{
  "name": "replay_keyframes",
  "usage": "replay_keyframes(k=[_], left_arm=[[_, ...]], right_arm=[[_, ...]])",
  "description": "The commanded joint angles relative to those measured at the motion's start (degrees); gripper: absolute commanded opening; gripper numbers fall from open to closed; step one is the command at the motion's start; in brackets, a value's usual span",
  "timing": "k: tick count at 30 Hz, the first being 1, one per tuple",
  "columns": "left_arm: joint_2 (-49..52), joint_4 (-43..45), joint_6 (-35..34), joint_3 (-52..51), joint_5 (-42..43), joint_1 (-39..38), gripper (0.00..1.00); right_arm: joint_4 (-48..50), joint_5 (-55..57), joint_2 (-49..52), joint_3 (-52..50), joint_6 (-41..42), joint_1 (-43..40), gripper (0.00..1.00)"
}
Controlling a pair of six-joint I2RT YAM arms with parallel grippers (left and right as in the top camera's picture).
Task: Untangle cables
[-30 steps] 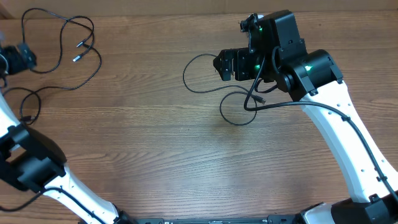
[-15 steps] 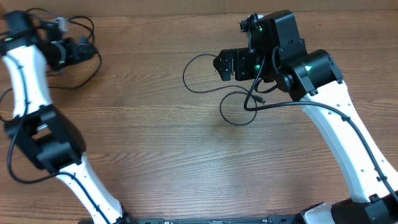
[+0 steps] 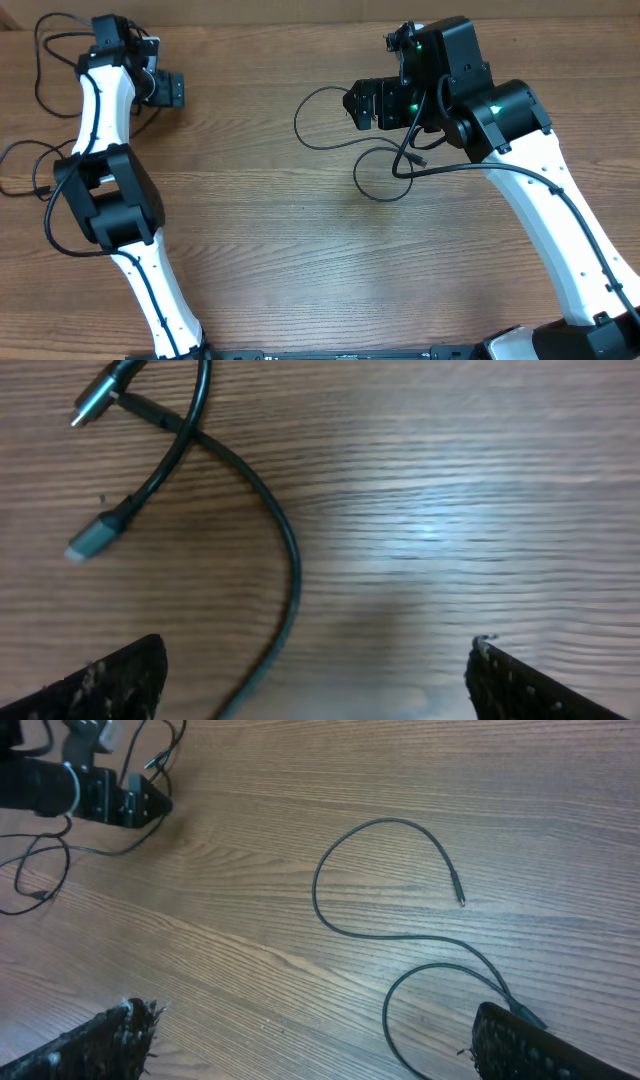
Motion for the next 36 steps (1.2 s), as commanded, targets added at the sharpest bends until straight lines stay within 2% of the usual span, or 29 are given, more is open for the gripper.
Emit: replay_keyframes(k=[1,5,8,12,16,21,23,26,29,33,36], left_arm=[[1.86,0.26,4.20,-0.20,-0.11,0.85,0.92],[3.48,0.46,4.50,-0.20,5.03,2.19,0.92],[4.33,1.11,4.96,-0.20,5.38,3.04,0.91],[5.03,1.11,8.94,-0.22,5.38,4.04,0.88],[5.53,1.20,8.94,-0.22,5.51,4.76,0.73],[5.68,1.16,8.96,-1.31,6.49,5.03,0.73],[5.68,1.25,8.98,-2.14,6.45,5.03,0.69],[5.68,0.68,8.96,-3.13,6.47,5.03,0.54],[5.68,-1.42,8.92,-3.30,6.45,5.03,0.48],[5.68,-4.85,8.92,-3.30,4.24,5.07,0.06],[5.68,-8.26,8.92,-3.28,4.37,5.09,0.04]], right_arm=[[0.15,0.31,0.04,0.24,0.00,-0.17,1.00],[0.15,0.31,0.04,0.24,0.00,-0.17,1.00],[0.15,0.31,0.04,0.24,0.00,-0.17,1.00],[0.15,0.31,0.04,0.24,0.00,-0.17,1.00],[0.15,0.31,0.04,0.24,0.00,-0.17,1.00],[0.15,0.31,0.04,0.24,0.00,-0.17,1.00],[0.15,0.31,0.04,0.24,0.00,-0.17,1.00],[0.15,0.31,0.04,0.24,0.00,-0.17,1.00],[0.15,0.31,0.04,0.24,0.00,-0.17,1.00],[0.15,0.31,0.04,0.24,0.00,-0.17,1.00],[0.15,0.31,0.04,0.24,0.00,-0.17,1.00]])
